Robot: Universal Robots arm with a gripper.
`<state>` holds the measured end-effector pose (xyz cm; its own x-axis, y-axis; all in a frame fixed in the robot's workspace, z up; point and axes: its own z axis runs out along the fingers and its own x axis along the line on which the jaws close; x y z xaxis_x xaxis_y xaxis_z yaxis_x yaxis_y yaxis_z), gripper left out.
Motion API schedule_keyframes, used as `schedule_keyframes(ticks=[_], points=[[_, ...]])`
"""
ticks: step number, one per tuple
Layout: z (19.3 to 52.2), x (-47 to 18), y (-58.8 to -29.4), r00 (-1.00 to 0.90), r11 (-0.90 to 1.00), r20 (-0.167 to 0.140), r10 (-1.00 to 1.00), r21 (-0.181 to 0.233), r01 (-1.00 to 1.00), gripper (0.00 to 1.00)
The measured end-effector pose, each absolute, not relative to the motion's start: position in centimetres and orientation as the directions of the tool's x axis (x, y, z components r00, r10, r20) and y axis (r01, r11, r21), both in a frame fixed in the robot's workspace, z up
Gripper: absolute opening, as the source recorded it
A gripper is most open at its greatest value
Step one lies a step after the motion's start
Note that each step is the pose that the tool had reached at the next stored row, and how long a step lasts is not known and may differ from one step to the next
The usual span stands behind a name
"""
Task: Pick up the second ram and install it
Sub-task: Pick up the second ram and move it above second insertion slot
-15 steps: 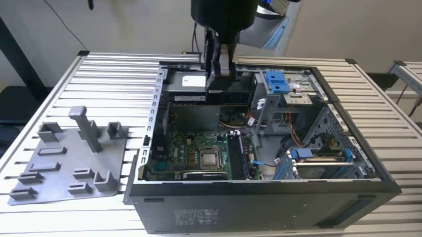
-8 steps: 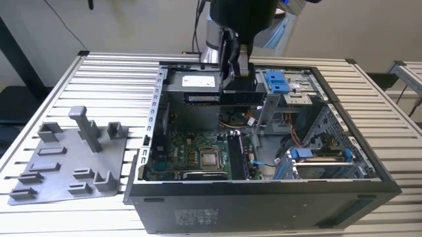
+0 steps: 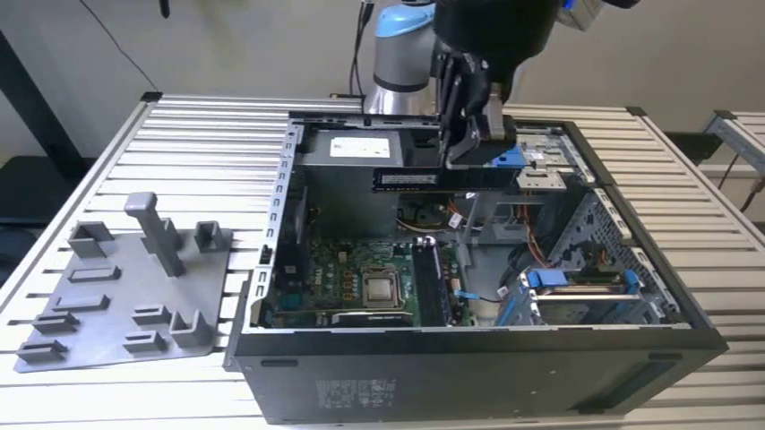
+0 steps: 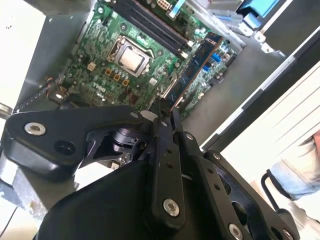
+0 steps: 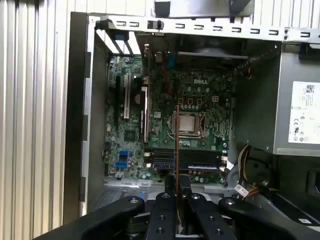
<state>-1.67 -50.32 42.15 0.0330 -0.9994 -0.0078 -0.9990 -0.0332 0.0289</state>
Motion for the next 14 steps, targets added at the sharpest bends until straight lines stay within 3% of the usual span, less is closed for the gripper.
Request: schedule_keyframes(ticks=[8, 14], points=[[42.1, -0.4, -50.1, 0.006, -0.006, -0.009, -1.0, 0.029, -1.0, 0.14], [41.9, -0.4, -48.2, 0.005, -0.005, -0.009, -1.0, 0.029, -1.0, 0.14]])
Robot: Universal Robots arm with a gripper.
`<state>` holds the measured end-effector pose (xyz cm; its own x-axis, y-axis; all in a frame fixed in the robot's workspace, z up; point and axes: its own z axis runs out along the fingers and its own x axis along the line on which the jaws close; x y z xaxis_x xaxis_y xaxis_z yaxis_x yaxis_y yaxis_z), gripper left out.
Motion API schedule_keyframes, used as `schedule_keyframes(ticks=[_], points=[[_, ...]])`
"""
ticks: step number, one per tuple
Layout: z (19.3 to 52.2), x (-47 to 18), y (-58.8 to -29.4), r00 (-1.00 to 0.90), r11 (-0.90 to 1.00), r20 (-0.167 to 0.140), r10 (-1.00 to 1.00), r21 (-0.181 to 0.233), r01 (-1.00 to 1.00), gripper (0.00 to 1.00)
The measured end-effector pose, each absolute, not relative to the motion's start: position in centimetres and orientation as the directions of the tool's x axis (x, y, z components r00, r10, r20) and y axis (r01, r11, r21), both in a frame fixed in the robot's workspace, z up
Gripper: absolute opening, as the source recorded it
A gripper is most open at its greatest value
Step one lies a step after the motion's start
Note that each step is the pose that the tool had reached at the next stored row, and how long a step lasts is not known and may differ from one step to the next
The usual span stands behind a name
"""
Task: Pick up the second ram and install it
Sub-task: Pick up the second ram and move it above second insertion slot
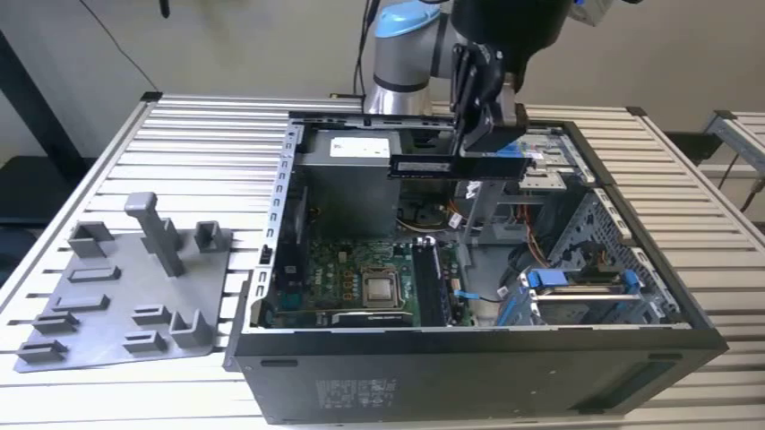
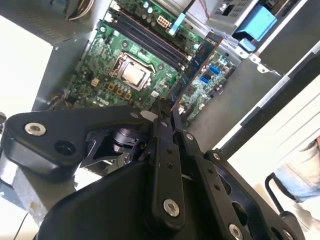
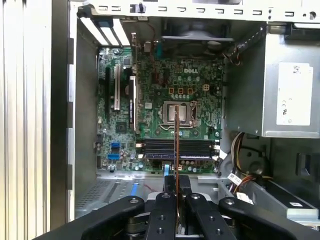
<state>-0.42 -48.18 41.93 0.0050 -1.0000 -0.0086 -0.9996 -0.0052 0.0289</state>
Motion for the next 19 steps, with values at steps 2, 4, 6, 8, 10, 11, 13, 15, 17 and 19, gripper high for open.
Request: schedule_keyframes(ticks=[2, 4, 6, 8, 10, 11, 13, 15, 17, 19], points=[[41.9, -0.4, -47.3, 0.005, -0.005, -0.009, -1.0, 0.029, -1.0, 0.14], [41.8, -0.3, -46.5, 0.005, -0.005, -0.009, -1.0, 0.029, -1.0, 0.14], [41.8, -0.2, -46.0, 0.006, -0.006, -0.009, -1.0, 0.029, -1.0, 0.14], [41.8, 0.0, -45.5, 0.006, -0.006, -0.009, -1.0, 0.029, -1.0, 0.14], [41.7, 0.1, -45.0, 0.006, -0.006, -0.009, -1.0, 0.029, -1.0, 0.14], [41.7, 0.2, -44.8, 0.006, -0.006, -0.009, -1.0, 0.029, -1.0, 0.14], [41.7, 0.4, -44.5, 0.006, -0.006, -0.009, -1.0, 0.029, -1.0, 0.14], [41.7, 0.5, -44.3, 0.006, -0.006, -0.009, -1.0, 0.029, -1.0, 0.14], [41.7, 0.5, -44.2, 0.006, -0.006, -0.009, -1.0, 0.029, -1.0, 0.14], [41.7, 0.5, -44.2, 0.006, -0.006, -0.009, -1.0, 0.029, -1.0, 0.14]])
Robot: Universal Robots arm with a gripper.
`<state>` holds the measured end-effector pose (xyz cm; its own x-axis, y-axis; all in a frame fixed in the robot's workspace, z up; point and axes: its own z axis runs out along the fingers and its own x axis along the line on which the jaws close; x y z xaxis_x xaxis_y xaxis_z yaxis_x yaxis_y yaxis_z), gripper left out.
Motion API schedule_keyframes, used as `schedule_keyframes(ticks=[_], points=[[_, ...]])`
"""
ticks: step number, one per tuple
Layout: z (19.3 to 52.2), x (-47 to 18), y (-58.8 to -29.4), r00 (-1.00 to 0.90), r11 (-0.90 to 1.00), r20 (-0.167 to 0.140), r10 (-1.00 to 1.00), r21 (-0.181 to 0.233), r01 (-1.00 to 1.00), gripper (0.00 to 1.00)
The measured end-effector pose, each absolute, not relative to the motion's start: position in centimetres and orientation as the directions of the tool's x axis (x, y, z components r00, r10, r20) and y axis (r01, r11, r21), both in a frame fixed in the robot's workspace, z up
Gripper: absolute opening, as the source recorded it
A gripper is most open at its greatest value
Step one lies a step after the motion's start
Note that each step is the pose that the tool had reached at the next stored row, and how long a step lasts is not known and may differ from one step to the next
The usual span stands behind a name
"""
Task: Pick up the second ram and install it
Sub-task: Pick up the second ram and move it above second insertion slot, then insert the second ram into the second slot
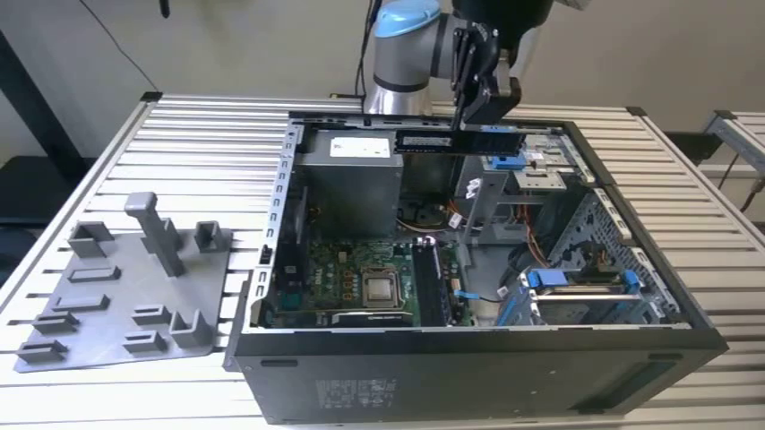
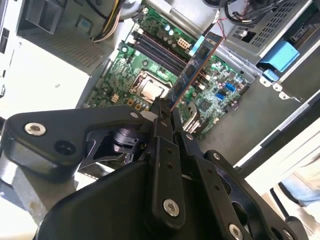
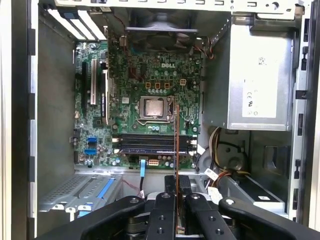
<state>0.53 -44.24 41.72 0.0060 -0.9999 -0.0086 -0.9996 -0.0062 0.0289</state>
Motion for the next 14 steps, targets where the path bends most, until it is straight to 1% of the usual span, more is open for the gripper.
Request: schedule_keyframes(ticks=[14], points=[[41.72, 0.53, -44.21, -0.01, 0.01, -0.009, -1.0, 0.029, -1.0, 0.14]])
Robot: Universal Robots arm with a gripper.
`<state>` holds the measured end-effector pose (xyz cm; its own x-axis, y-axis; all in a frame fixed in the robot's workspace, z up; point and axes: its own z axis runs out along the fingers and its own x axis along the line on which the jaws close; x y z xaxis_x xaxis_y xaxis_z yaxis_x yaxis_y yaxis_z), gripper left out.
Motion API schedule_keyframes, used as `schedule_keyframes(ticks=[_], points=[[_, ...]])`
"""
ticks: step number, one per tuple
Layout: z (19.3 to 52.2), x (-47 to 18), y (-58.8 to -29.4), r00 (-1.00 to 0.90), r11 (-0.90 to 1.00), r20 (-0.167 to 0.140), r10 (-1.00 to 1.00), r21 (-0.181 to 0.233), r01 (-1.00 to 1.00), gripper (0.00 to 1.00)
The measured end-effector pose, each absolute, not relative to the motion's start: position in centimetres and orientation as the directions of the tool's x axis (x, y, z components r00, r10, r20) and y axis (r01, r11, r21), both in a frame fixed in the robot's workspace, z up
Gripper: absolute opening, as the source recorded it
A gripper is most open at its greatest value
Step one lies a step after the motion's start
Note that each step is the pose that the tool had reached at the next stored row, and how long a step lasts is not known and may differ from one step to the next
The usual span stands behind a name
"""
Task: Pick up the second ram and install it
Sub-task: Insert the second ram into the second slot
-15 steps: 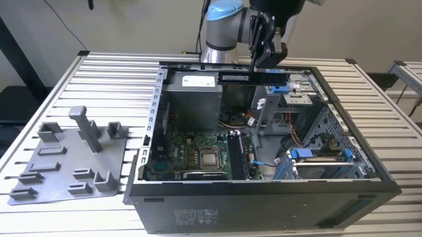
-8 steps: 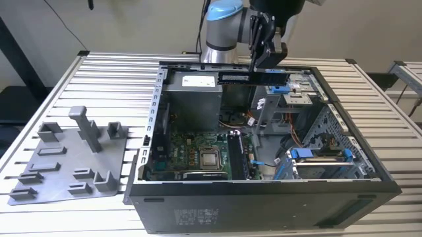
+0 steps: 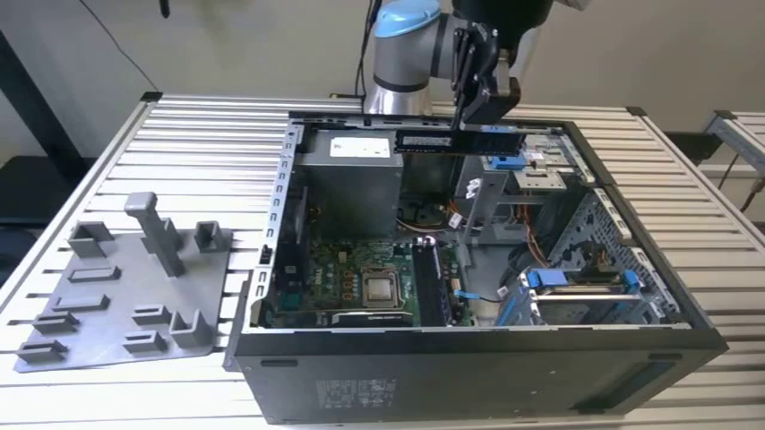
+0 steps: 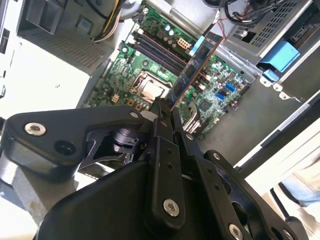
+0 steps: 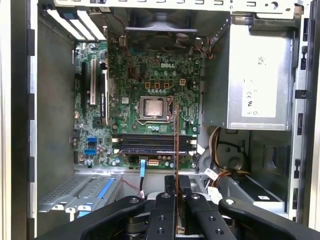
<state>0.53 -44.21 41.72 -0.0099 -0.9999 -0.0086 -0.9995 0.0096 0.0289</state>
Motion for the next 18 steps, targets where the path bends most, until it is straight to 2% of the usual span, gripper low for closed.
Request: schedule_keyframes(ticks=[18], points=[[41.69, 0.54, -44.21, -0.208, 0.208, -0.009, -0.978, 0.029, -0.978, 0.14]])
